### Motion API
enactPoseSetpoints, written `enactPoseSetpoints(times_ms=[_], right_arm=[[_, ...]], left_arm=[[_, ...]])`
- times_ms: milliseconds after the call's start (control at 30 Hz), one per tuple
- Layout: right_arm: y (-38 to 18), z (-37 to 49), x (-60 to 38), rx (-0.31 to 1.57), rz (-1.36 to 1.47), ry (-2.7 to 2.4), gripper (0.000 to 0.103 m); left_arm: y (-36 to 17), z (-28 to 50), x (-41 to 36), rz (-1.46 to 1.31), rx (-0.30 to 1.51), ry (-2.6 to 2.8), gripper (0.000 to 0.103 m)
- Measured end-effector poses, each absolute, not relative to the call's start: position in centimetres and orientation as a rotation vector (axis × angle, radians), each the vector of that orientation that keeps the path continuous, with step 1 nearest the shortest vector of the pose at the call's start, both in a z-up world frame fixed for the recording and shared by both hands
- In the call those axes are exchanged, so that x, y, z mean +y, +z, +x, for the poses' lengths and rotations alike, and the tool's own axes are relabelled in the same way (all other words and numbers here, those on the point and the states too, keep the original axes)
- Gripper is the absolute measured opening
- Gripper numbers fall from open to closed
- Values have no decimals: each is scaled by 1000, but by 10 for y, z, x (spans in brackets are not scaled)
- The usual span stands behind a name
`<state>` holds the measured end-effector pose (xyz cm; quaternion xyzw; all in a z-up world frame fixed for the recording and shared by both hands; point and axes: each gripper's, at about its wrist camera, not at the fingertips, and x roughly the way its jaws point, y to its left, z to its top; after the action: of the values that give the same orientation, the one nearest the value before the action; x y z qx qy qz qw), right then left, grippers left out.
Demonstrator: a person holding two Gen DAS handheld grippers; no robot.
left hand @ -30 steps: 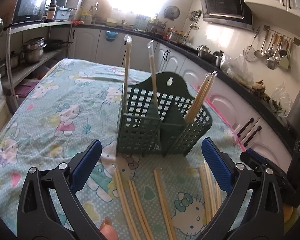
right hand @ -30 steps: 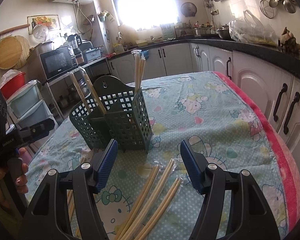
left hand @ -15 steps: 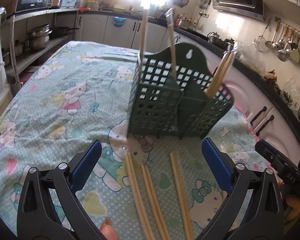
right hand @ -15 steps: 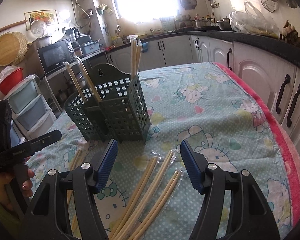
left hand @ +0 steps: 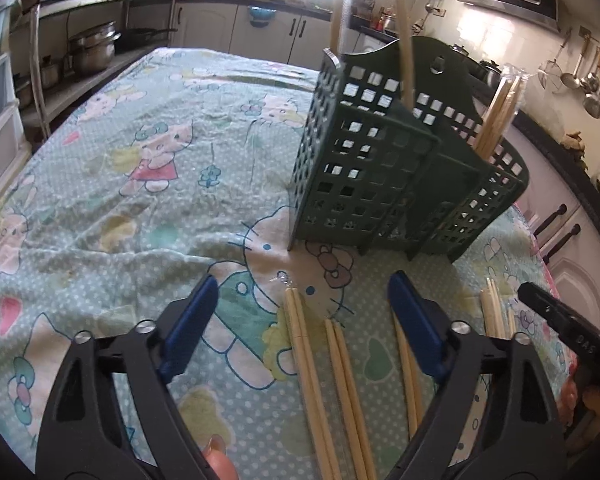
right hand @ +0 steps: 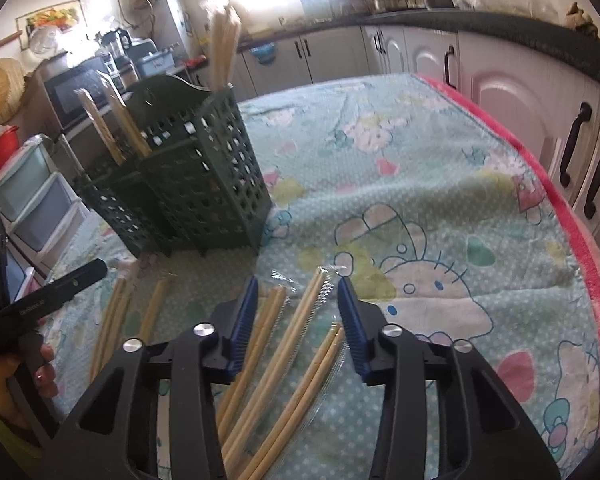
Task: Organize utensils
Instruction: 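Lower both tools onto the loose chopsticks beside the caddy, then close the left tool on a chopstick while the right tool grasps a wrapped chopstick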
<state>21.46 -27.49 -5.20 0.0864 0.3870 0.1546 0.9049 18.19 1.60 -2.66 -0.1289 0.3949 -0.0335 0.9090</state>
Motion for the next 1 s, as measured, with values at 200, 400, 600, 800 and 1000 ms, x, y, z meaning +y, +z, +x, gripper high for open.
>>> enactPoseSetpoints(times_ms=[200,400,600,800,1000], right_arm=[[-64,230,-274,858,169,283,32],[-78,241,-274,911,158,268,29],[-85,250,-277,921,172,259,26],[-86,262,-281,925,203,253,16],[-87,271,-287,928,260,254,10]], left_arm=[[-37,188,21,-296,849,-58,54],[-46,194,24,-301,878,-41,42],[-47,200,24,-298,890,-36,39],[-50,207,20,-268,903,-33,36],[-53,212,20,-237,911,-19,25]])
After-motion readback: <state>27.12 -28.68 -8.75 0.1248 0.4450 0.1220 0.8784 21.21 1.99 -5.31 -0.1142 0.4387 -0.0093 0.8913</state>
